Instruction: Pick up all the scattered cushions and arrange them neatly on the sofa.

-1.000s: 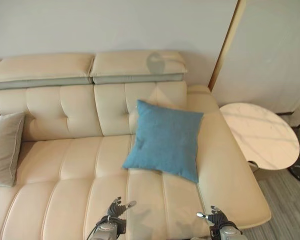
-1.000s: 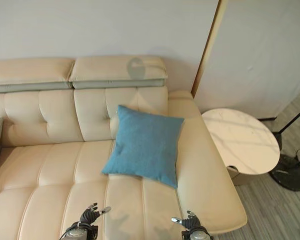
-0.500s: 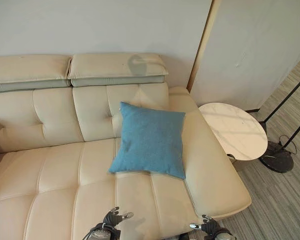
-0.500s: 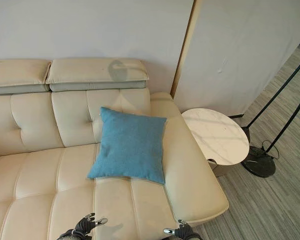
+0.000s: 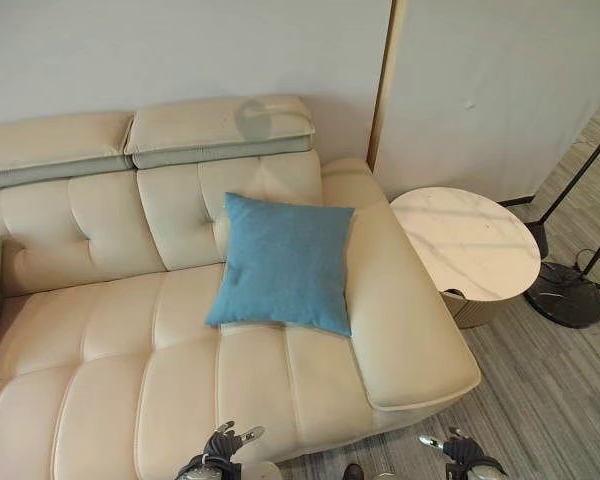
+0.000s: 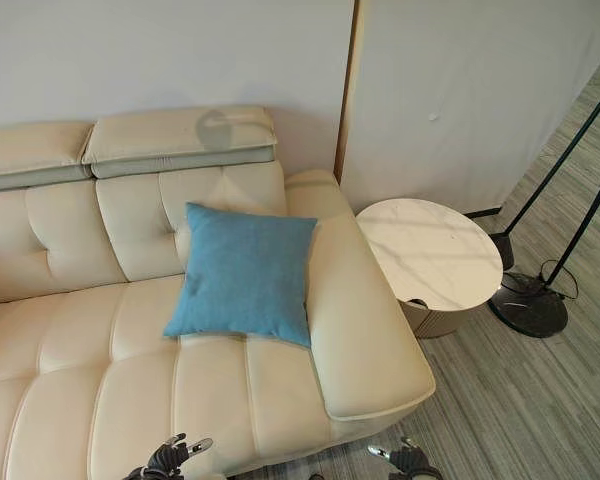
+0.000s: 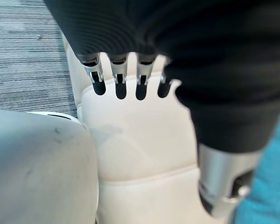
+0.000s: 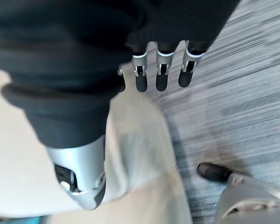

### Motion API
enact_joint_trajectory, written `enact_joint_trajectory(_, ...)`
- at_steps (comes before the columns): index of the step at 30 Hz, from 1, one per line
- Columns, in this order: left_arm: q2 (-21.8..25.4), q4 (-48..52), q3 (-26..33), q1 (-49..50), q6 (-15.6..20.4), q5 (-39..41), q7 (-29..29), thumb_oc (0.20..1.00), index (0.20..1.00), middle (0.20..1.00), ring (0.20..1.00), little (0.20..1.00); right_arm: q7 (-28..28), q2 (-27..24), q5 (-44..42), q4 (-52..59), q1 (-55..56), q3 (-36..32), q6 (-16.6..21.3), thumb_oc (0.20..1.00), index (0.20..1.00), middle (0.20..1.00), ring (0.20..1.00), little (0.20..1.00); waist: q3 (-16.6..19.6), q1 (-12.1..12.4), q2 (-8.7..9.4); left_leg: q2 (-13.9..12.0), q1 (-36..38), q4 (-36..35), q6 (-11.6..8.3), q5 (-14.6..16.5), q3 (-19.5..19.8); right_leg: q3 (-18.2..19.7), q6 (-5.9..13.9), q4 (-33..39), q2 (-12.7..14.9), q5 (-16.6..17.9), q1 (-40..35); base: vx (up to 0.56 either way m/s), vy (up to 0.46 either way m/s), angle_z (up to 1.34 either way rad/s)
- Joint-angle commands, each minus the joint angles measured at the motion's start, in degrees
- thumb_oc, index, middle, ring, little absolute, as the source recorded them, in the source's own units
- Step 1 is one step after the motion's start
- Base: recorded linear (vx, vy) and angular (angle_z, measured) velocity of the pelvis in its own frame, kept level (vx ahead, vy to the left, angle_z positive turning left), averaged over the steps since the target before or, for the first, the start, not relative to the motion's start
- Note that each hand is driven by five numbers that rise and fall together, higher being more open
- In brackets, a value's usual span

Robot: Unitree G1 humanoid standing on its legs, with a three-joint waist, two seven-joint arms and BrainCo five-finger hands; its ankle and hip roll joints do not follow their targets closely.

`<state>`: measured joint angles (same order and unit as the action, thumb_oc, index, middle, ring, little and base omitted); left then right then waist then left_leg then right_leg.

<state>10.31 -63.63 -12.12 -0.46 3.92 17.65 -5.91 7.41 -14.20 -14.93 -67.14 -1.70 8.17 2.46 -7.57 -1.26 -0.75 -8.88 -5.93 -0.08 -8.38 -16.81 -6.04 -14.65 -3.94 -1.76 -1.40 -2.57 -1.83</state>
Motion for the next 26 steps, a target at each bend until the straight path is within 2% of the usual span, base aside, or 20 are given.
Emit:
enact_joint_trajectory(1, 0.09, 0.92, 2.65, -2.24, 0.87, 2.29, -1.19, 1.0, 1.0, 1.0, 1.0, 1.0, 0.65, 1.17, -2.36, -0.35, -4.01, 0.42, 0.92, 1.0, 1.0, 1.0, 1.0, 1.0, -1.58, -0.2, 1.53, 5.89, 0.24, 1.08, 4.66, 11.21, -1.8, 2.49, 6.16, 5.88, 3.16, -1.31, -3.73, -0.14, -0.104, -0.2)
enact_joint_trajectory(3, -0.06, 1.12, 2.87, -1.25, 0.9, 2.53, -1.21, 1.0, 1.0, 1.0, 1.0, 1.0, 0.51, 1.06, -1.95, -0.62, -3.88, 0.76, 0.77, 1.0, 1.0, 1.0, 1.0, 1.0, -1.15, -0.01, 1.96, 5.57, 1.57, 7.49, 5.65, 16.0, -2.86, 2.51, 6.02, 6.27, 3.98, -1.08, -3.54, -0.12, -0.084, -0.14)
enact_joint_trajectory(6, -0.46, 0.56, 3.07, -0.59, 0.58, 3.28, -0.96, 1.0, 1.0, 1.0, 1.0, 1.0, 0.29, 1.36, -2.04, -0.86, -3.68, 1.05, 0.5, 1.0, 1.0, 1.0, 1.0, 1.0, 0.35, -0.14, 1.66, 5.07, 7.11, 8.17, 6.14, 18.55, -3.43, 2.24, 6.02, 6.75, 3.71, -1.15, -3.42, -0.07, -0.038, 0.1)
enact_joint_trajectory(9, -0.51, 0.69, 2.9, -0.54, 0.62, 3.26, -1.09, 1.0, 1.0, 1.0, 1.0, 1.0, 0.36, 1.42, -2.16, -0.82, -3.61, 1.01, 0.5, 1.0, 1.0, 1.0, 1.0, 1.0, 0.85, -0.38, 1.48, 4.91, 8.49, 7.21, 6.03, 18.81, -3.87, 1.91, 6.13, 6.76, 3.62, -1.19, -3.21, -0.02, 0.023, 0.31)
enact_joint_trajectory(10, -0.87, 1.41, 2.04, -0.6, 0.31, 2.9, -1.12, 1.0, 1.0, 1.0, 1.0, 1.0, 0.86, 1.56, -2.54, -0.49, -3.36, 0.72, 0.64, 1.0, 1.0, 1.0, 1.0, 1.0, 1.83, -1.6, 0.38, 3.72, 12.42, 3.06, 5.14, 19.33, -6.2, 0.42, 6.7, 6.09, 3.09, -1.95, -2.83, 0.0, 0.053, 0.48)
enact_joint_trajectory(11, -0.88, 1.42, 2.04, -0.59, 0.31, 2.89, -1.13, 1.0, 1.0, 1.0, 1.0, 1.0, 0.86, 1.55, -2.54, -0.48, -3.35, 0.72, 0.64, 1.0, 1.0, 1.0, 1.0, 1.0, 1.83, -1.61, 0.37, 3.72, 12.48, 2.96, 5.14, 19.28, -6.19, 0.41, 6.7, 6.08, 3.09, -1.96, -2.84, -0.07, 0.166, 0.5)
enact_joint_trajectory(12, -1.02, 2.26, 0.83, -0.86, 0.1, 1.55, -1.27, 1.0, 1.0, 1.0, 1.0, 1.0, 1.5, 1.73, -3.19, -0.37, -3.07, 0.1, 0.61, 1.0, 1.0, 1.0, 1.0, 1.0, 2.73, -2.62, -0.36, 3.51, 13.17, -2.89, 4.25, 18.01, -7.95, -1.85, 7.01, 6.17, 3.49, -1.51, -2.15, -0.07, 0.113, 0.64)
enact_joint_trajectory(16, -1.1, 1.64, 0.42, -0.68, -0.07, 0.49, -1.26, 1.0, 1.0, 1.0, 1.0, 1.0, 1.55, 2.02, -3.24, -0.52, -3.0, 0.19, 0.53, 1.0, 1.0, 1.0, 1.0, 1.0, 3.15, -2.47, -0.74, 3.49, 14.4, -4.92, 3.96, 17.79, -7.87, -2.8, 7.29, 6.41, 3.63, -1.17, -2.77, -0.02, 0.123, 0.58)
enact_joint_trajectory(26, -0.96, -1.4, 1.65, -0.67, -0.63, 0.17, -1.47, 1.0, 1.0, 1.0, 1.0, 1.0, 1.1, 3.97, -1.16, -1.1, -3.49, 2.6, -0.13, 1.0, 1.0, 1.0, 1.0, 1.0, 3.39, -1.0, 0.58, 5.07, 14.49, -4.92, 5.34, 19.7, -7.28, -2.57, 8.71, 6.52, 5.01, 0.91, -3.25, -0.01, 0.131, 0.02)
